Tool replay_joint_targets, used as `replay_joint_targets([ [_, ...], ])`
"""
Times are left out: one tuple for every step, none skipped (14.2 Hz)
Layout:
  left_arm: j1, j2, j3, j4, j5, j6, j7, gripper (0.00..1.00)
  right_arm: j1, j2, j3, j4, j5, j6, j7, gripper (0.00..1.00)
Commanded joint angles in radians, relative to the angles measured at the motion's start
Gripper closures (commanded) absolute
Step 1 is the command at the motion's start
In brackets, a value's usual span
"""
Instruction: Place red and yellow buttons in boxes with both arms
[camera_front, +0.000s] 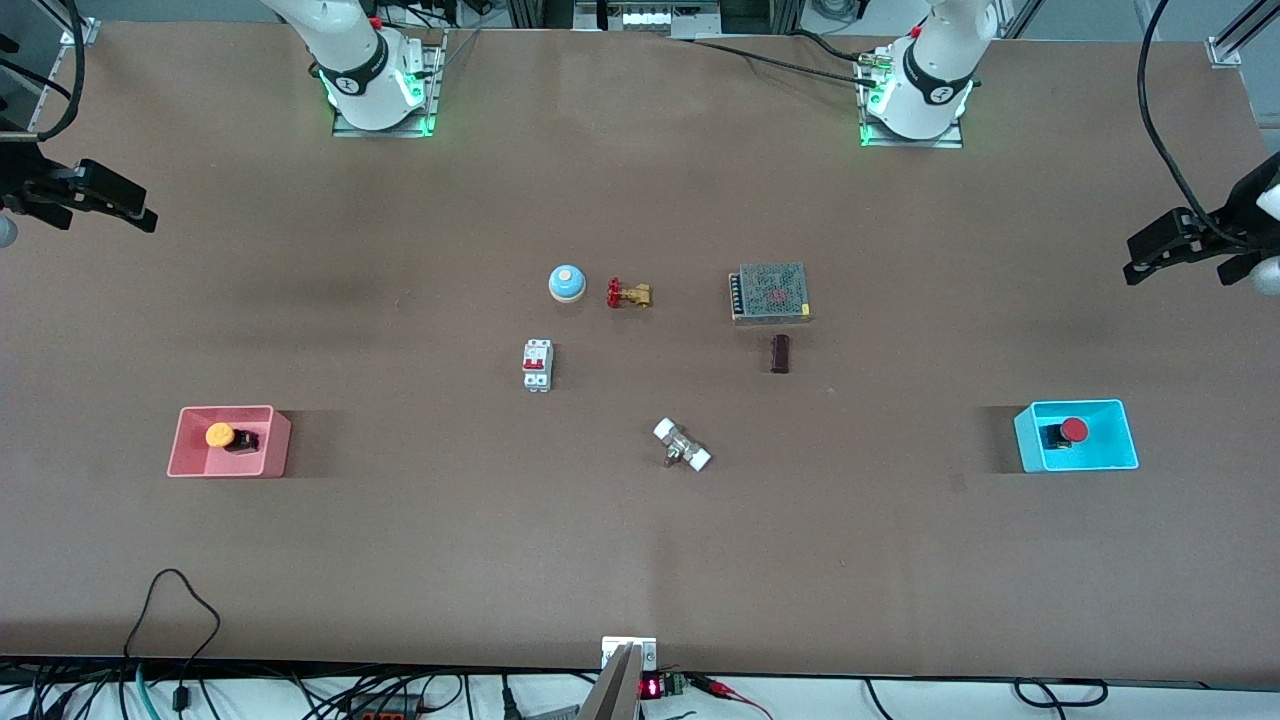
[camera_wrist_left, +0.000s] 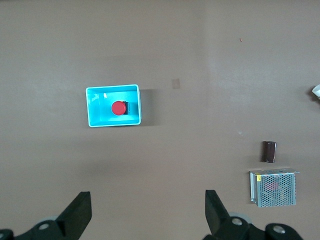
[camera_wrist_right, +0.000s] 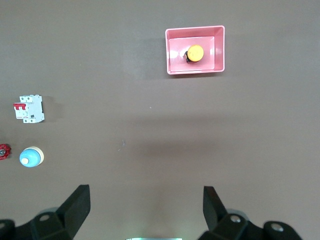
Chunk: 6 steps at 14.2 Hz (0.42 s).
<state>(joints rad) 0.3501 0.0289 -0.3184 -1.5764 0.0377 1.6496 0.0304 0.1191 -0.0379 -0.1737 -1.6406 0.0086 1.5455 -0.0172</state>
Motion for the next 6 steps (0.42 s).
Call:
replay_joint_targets([
  [-0.009,-0.023,0.004,-0.016,-0.025,0.007,0.029,0.00,-0.004,-0.011,0.010,0.005,-0.015,-0.021,-0.001,0.00],
  [-0.052,-0.023,0.033,-0.016,-0.028,0.006,0.028,0.00,-0.004,-0.011,0.010,0.005,-0.016,-0.021,-0.001,0.00],
  [-0.101,-0.029,0.089,-0.017,-0.028,0.006,0.028,0.00,-0.004,-0.011,0.010,0.005,-0.016,-0.019,-0.001,0.00],
  [-0.168,-0.035,0.157,-0.019,-0.028,0.001,0.028,0.00,-0.004,-0.011,0.010,0.005,-0.016,-0.019,-0.001,0.00],
  [-0.201,-0.041,0.192,-0.019,-0.030,0.001,0.028,0.00,-0.004,-0.011,0.010,0.005,-0.016,-0.019,-0.001,0.00],
  [-0.221,-0.043,0.206,-0.020,-0.030,-0.001,0.028,0.00,-0.004,-0.011,0.010,0.004,-0.016,-0.019,-0.001,0.00],
])
